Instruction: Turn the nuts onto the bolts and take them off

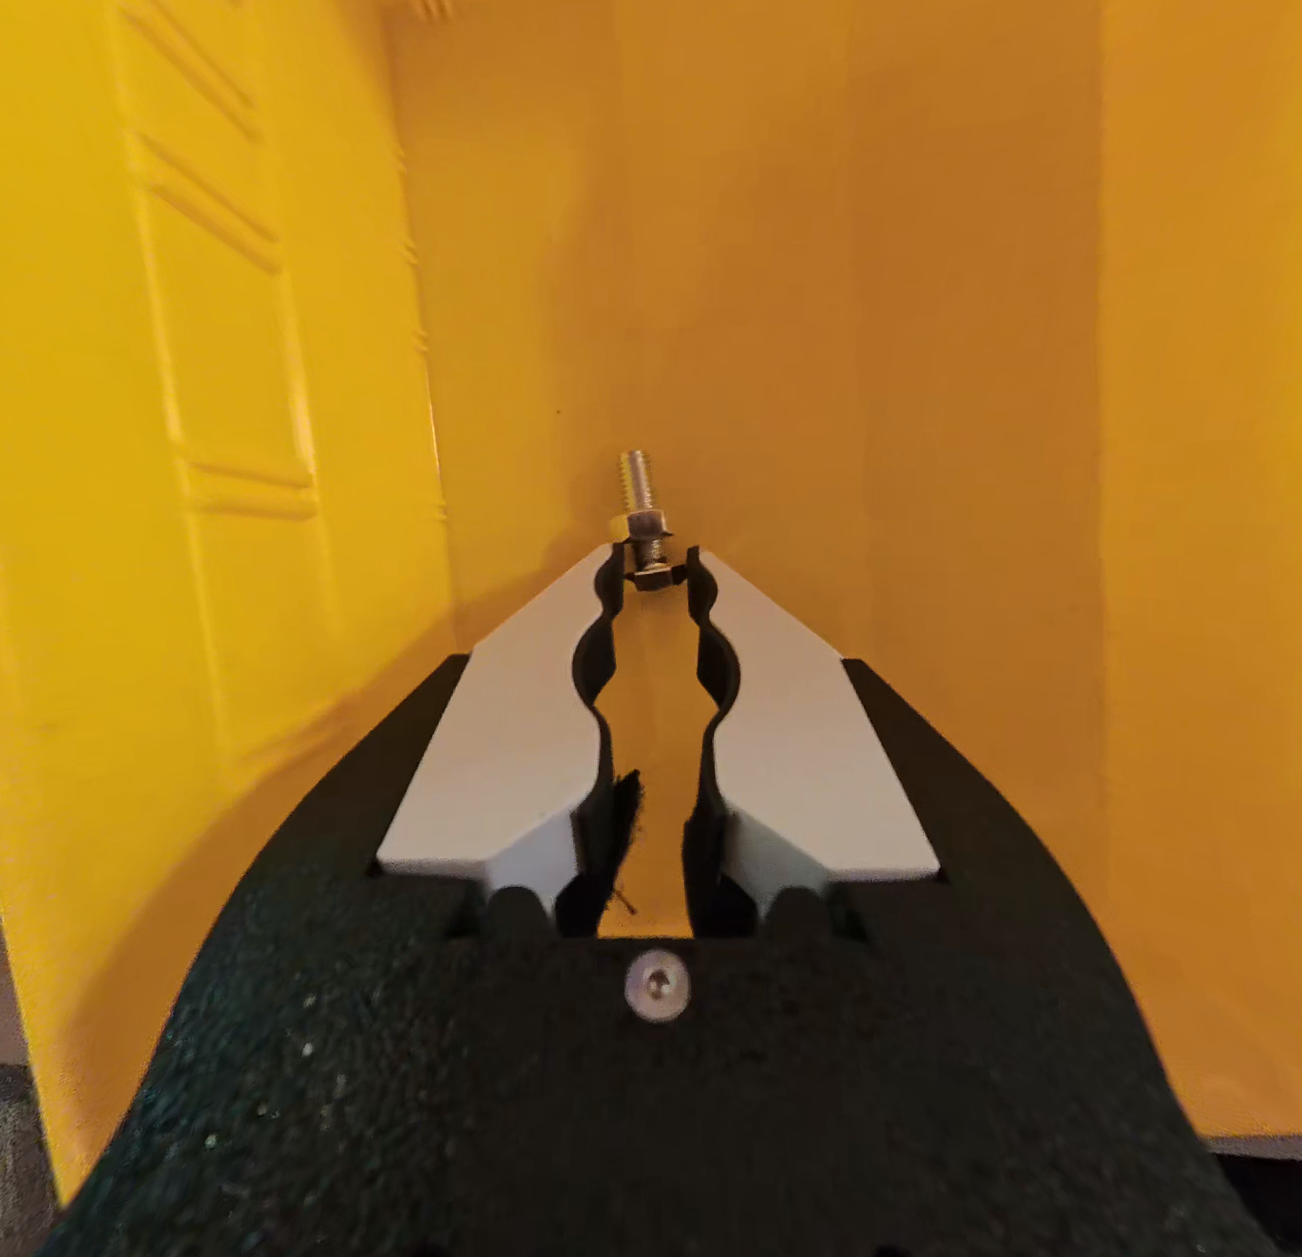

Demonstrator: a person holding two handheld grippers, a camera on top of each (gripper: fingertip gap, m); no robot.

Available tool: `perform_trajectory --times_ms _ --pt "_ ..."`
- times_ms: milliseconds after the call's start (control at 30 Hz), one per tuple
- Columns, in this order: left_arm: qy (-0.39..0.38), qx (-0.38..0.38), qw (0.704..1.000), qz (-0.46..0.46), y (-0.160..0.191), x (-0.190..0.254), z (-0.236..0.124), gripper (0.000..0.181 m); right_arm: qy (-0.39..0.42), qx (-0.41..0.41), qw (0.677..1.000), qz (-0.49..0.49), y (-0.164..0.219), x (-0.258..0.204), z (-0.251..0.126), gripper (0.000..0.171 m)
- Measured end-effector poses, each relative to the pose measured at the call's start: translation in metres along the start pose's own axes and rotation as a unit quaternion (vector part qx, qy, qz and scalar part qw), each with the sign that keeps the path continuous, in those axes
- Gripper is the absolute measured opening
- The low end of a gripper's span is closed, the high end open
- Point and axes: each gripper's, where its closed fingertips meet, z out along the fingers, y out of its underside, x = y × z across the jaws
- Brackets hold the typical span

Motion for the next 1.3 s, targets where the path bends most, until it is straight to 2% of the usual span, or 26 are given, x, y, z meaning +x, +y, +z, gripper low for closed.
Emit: perform_trajectory --times_ms 33,133,200,300,400,467,567,667,700,767,833,900,1000,1100,1233,1300 --pt "0.002 0.003 1.0 0.008 -0.001 0.0 0.0 0.015 0.0 0.0 1.0 0.0 0.0 0.0 0.0 0.0" --pt "-0.034 0.056 0.997 0.026 -0.018 -0.007 -0.015 0.014 0.0 0.0 1.0 -0.001 0.0 0.0 0.0 0.0" --pt "-0.045 0.159 0.985 0.038 -0.051 0.009 -0.052 0.014 0.0 0.0 1.0 -0.002 0.0 0.0 0.0 0.0" --pt "-0.027 0.333 0.936 0.109 -0.104 0.081 -0.128 0.014 0.0 -0.002 1.0 -0.01 0.0 -0.001 0.001 0.0" --pt "0.016 0.43 0.875 0.222 -0.132 0.185 -0.159 0.014 -0.003 0.002 1.0 -0.02 -0.003 -0.003 -0.002 0.0" --pt "0.047 0.455 0.836 0.303 -0.137 0.252 -0.149 0.014 -0.01 0.007 0.999 -0.03 -0.007 -0.005 -0.009 0.0" --pt "0.063 0.487 0.789 0.369 -0.139 0.323 -0.116 0.015 -0.036 0.018 0.999 -0.037 -0.013 -0.013 -0.022 0.0" --pt "0.078 0.523 0.728 0.437 -0.136 0.377 -0.085 0.015 -0.136 0.072 0.986 0.058 -0.038 -0.031 -0.046 0.031" --pt "0.075 0.531 0.706 0.462 -0.135 0.39 -0.075 0.015 -0.162 0.061 0.981 0.086 -0.037 -0.033 -0.052 0.037" --pt "0.074 0.556 0.677 0.477 -0.135 0.406 -0.064 0.015 -0.216 -0.001 0.969 0.119 -0.022 -0.04 -0.059 0.036" --pt "0.077 0.565 0.671 0.474 -0.134 0.414 -0.052 0.015 -0.262 -0.039 0.946 0.185 -0.016 -0.044 -0.069 0.035" --pt "0.076 0.555 0.653 0.51 -0.127 0.421 -0.041 0.015 -0.267 -0.052 0.932 0.238 -0.015 -0.036 -0.073 0.031" --pt "0.108 0.529 0.637 0.55 -0.112 0.429 -0.03 0.015 -0.275 -0.106 0.925 0.239 -0.002 -0.037 -0.071 0.025" --pt "0.112 0.514 0.626 0.575 -0.103 0.436 -0.024 0.015 -0.334 -0.195 0.885 0.26 0.014 -0.059 -0.081 0.023" --pt "0.095 0.515 0.614 0.591 -0.1 0.436 -0.023 0.015 -0.332 -0.213 0.885 0.249 0.022 -0.062 -0.082 0.009" --pt "0.095 0.52 0.61 0.59 -0.099 0.436 -0.026 0.015 -0.337 -0.213 0.879 0.263 0.02 -0.063 -0.082 0.008"
